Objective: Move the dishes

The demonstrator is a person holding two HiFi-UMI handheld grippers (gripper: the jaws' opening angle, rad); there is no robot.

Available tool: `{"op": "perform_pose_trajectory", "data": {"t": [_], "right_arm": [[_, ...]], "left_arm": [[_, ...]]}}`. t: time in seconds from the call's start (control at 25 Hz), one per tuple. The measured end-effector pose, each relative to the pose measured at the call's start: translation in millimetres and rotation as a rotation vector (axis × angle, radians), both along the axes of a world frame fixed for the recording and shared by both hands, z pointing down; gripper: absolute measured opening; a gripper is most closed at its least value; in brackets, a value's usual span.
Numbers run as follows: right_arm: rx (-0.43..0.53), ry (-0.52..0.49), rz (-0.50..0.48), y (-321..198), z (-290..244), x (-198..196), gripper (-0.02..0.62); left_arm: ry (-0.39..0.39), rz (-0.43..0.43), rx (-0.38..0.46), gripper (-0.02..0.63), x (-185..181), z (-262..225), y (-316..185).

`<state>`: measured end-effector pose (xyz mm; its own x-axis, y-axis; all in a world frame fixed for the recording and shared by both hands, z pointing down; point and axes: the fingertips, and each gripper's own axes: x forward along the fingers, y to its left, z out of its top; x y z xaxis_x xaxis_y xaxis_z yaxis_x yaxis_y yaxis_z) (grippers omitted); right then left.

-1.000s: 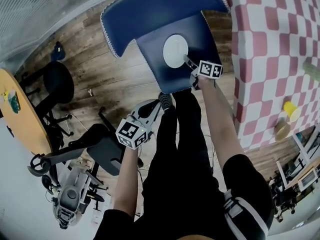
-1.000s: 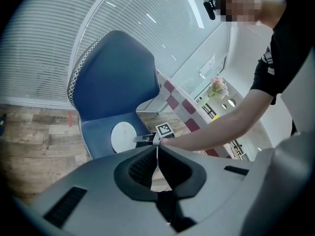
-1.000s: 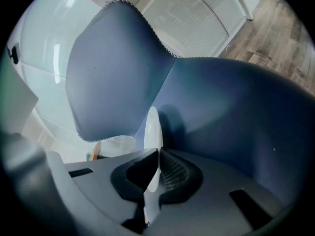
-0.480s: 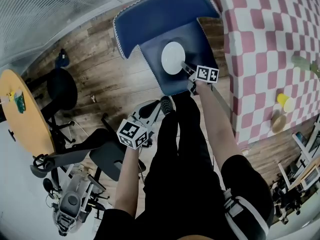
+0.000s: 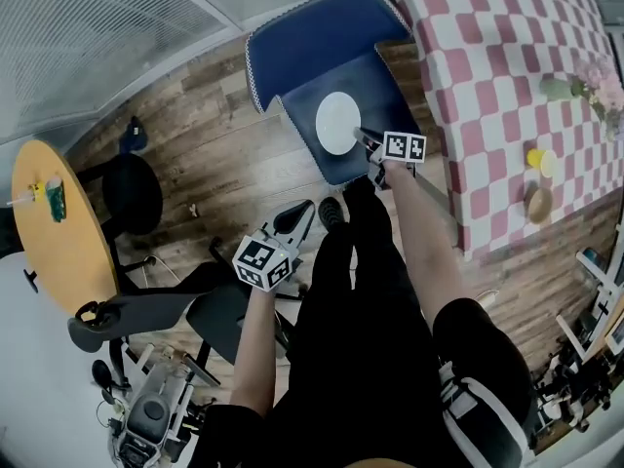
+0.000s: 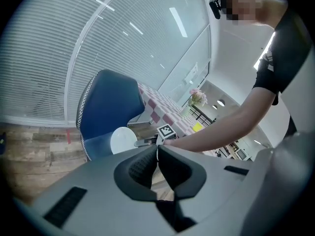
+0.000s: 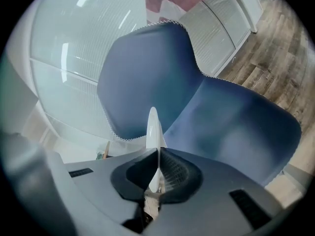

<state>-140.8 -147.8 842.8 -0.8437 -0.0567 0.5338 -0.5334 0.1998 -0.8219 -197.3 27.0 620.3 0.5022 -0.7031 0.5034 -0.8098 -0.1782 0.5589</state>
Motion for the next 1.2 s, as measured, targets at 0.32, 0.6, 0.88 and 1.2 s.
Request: {"op": "perform_pose_trajectory", "data": {"t": [0.32, 0.6, 0.88, 1.2], "right_arm": [[0.019, -0.020, 0.085, 37, -61, 40, 0.028], [0.057, -0.053, 0.226, 55, -108, 96, 0.028], [0.114, -0.092, 0.404, 61, -161, 170, 0.028], [0.135, -0.072, 0.584, 69, -191, 281, 0.028]], "left_arm": [[-0.023, 0.081, 0.090, 0.028, 22, -43, 26], [-0.041, 0.161, 0.124, 0.029, 60, -66, 54], [-0.033, 0.292, 0.158, 0.028, 102, -87, 63], [-0.023, 0.422, 0.162, 0.029, 157, -98, 63]]}}
